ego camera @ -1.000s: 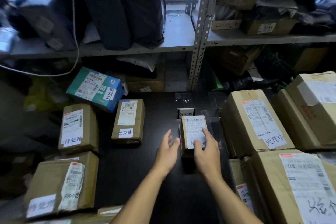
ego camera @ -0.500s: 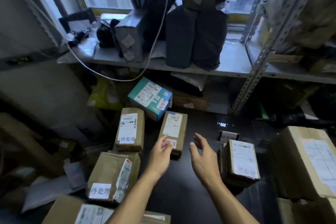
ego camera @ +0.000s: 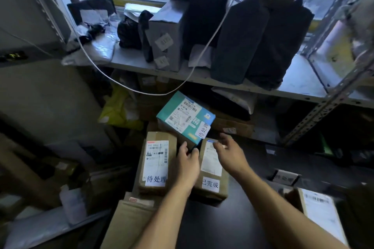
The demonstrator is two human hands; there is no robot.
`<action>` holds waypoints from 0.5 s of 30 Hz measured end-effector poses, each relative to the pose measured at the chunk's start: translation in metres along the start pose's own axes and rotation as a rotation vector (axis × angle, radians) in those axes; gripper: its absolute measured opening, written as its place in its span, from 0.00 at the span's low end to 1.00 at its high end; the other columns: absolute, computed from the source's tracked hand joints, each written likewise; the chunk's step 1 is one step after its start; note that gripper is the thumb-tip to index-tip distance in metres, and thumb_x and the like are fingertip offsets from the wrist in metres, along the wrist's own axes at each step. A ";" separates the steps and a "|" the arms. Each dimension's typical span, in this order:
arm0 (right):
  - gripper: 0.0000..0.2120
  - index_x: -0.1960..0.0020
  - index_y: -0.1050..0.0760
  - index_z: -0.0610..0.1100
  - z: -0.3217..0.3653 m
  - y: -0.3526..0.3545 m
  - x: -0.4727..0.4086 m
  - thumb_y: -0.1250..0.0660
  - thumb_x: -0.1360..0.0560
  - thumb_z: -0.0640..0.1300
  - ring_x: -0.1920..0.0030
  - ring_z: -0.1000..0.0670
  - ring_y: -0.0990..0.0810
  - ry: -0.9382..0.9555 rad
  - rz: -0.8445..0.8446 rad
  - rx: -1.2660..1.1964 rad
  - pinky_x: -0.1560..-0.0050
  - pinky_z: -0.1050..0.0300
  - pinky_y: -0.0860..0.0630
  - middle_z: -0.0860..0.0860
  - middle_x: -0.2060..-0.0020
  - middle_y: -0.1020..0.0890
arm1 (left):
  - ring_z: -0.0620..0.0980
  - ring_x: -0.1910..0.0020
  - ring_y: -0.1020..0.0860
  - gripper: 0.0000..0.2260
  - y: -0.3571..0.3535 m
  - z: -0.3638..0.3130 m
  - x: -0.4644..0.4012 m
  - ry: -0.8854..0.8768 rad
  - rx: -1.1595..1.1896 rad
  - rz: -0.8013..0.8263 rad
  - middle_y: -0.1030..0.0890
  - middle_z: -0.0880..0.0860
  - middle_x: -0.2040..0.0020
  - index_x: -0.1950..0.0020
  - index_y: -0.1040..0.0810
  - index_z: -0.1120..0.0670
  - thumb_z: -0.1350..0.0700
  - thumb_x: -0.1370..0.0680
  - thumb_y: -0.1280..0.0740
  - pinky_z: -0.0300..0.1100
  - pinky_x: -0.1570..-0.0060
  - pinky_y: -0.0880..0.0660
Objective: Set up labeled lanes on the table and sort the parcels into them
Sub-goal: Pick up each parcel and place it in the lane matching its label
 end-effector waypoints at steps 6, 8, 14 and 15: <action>0.24 0.26 0.34 0.41 0.027 -0.007 -0.078 0.38 0.20 0.47 0.34 0.51 0.28 0.149 -0.060 0.191 0.39 0.65 0.30 0.43 0.29 0.28 | 0.54 0.24 0.38 0.33 -0.015 0.007 -0.041 0.016 0.028 -0.070 0.39 0.53 0.21 0.19 0.50 0.51 0.48 0.19 0.38 0.51 0.26 0.39; 0.29 0.22 0.41 0.41 0.027 -0.012 -0.097 0.39 0.20 0.47 0.25 0.47 0.36 0.133 -0.027 0.211 0.28 0.56 0.39 0.44 0.24 0.35 | 0.53 0.22 0.41 0.34 -0.022 0.010 -0.044 0.018 0.044 -0.046 0.42 0.51 0.20 0.19 0.54 0.50 0.48 0.18 0.39 0.47 0.26 0.42; 0.26 0.22 0.41 0.41 0.026 -0.029 -0.119 0.42 0.17 0.47 0.29 0.43 0.30 0.093 0.082 0.225 0.34 0.54 0.32 0.42 0.26 0.33 | 0.47 0.27 0.35 0.32 -0.035 0.009 -0.043 -0.022 0.140 0.050 0.38 0.49 0.22 0.19 0.57 0.43 0.48 0.17 0.40 0.40 0.37 0.39; 0.24 0.24 0.38 0.42 0.029 -0.028 -0.118 0.42 0.17 0.47 0.31 0.42 0.29 0.111 0.060 0.220 0.38 0.56 0.31 0.41 0.28 0.32 | 0.46 0.28 0.36 0.32 -0.034 0.007 -0.040 -0.034 0.150 0.049 0.38 0.48 0.22 0.19 0.57 0.42 0.48 0.17 0.40 0.41 0.34 0.38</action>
Point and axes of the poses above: each hand's wrist, its own x-axis away from the middle knuckle, its own y-axis out of the back of the hand, z = x × y, the point moved 8 cm from there along -x, towards the middle knuckle
